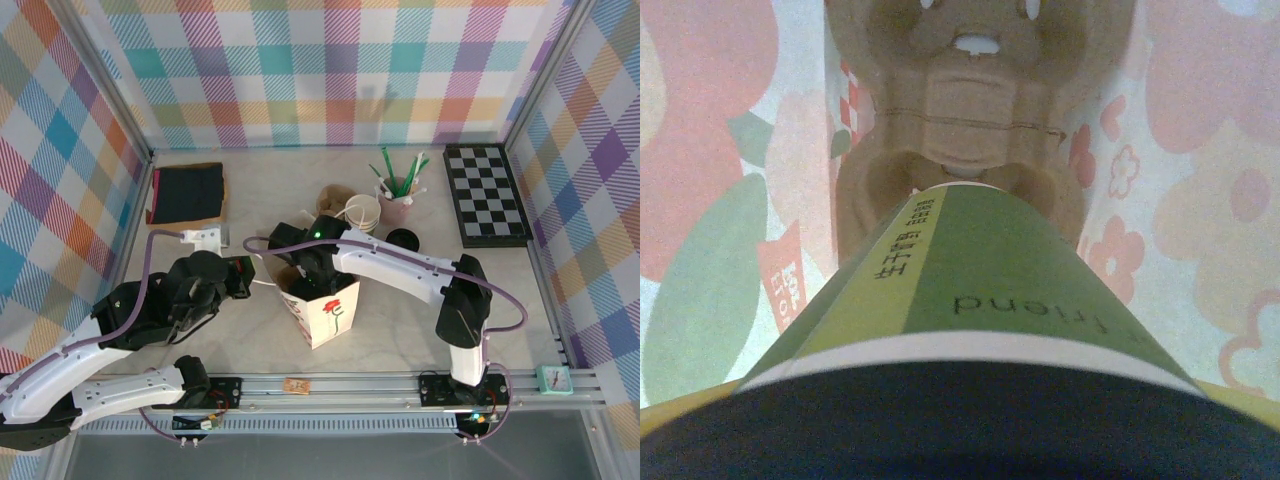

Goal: Pack the takeout coffee

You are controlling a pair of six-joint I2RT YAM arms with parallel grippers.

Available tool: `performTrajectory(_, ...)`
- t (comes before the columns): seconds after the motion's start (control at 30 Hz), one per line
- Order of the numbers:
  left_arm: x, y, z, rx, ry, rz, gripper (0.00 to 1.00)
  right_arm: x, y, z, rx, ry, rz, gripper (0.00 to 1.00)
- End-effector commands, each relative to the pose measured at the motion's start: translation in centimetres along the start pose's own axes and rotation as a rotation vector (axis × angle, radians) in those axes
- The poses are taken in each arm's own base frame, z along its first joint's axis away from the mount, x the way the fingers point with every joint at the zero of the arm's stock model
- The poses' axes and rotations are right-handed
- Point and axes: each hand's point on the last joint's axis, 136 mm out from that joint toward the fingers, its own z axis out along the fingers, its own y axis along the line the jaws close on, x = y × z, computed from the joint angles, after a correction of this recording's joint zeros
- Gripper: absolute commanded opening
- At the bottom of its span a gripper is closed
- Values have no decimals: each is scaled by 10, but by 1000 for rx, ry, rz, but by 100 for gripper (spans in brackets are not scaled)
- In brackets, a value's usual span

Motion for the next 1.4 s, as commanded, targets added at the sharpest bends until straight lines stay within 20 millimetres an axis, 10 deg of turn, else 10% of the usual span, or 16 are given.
performTrajectory(0.0, -14, 5, -9, -10, -49, -7, 0, 10, -4, -10, 9, -2, 7, 35)
performTrajectory(1.37, -18, 5, -12, -7, -65, -9, 0, 9, 9, 2, -29, 5, 1, 36)
